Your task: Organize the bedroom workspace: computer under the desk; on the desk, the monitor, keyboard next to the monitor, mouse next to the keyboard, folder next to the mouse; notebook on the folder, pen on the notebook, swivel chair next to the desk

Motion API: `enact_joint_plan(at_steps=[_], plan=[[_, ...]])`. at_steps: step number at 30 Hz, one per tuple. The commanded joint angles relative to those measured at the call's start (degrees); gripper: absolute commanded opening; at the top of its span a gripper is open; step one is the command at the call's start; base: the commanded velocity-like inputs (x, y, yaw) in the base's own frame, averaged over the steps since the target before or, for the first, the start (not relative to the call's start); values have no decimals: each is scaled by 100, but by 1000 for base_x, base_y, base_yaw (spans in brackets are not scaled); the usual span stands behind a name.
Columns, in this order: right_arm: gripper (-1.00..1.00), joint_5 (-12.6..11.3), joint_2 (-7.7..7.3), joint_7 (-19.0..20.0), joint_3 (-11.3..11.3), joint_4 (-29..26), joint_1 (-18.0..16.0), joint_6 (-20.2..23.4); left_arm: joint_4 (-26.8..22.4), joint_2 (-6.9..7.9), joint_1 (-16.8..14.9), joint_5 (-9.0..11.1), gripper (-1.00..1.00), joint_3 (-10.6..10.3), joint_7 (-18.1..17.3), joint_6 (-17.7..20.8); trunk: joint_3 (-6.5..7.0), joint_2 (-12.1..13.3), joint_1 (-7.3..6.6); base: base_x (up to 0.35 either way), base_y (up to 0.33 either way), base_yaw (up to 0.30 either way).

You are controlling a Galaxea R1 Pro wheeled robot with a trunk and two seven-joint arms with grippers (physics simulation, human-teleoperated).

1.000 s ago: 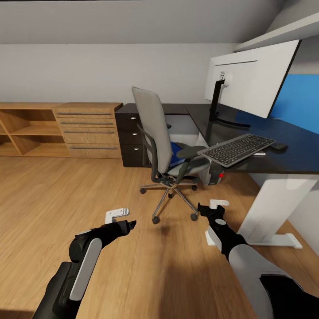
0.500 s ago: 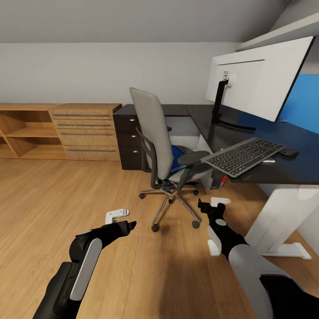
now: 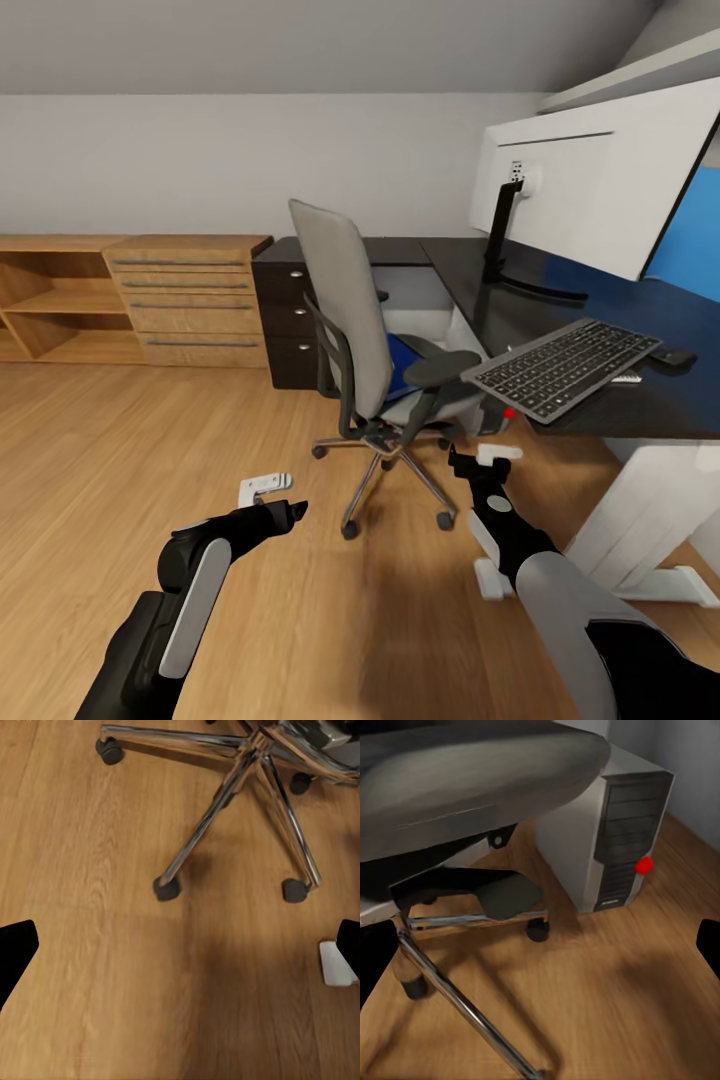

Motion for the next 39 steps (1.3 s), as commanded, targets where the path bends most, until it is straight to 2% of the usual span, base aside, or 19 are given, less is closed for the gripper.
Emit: enact_joint_plan(at_steps=[1, 10, 19, 32, 39], plan=[[100, 15, 4, -7, -20, 4, -4, -22, -2, 0, -3, 60, 100, -2, 56, 18, -5, -2, 1, 215, 0, 0], [100, 15, 0, -16, -25, -11, 4, -38, 22, 0, -3, 59, 100, -2, 57, 31, -5, -2, 1, 163, 0, 0], [100, 7, 5, -260, -18, -14, 5, -71, 76, 0, -3, 59, 100, -2, 52, 32, -5, -2, 1, 145, 0, 0], [100, 9, 22, -325, -16, -4, 8, -153, 81, 0, -3, 63, 100, 4, 53, 28, -5, -2, 1, 131, 0, 0], [100, 30, 40, -328, -1, 5, 14, -156, 81, 0, -3, 60, 100, 7, 57, 34, -5, -2, 1, 18, 0, 157]])
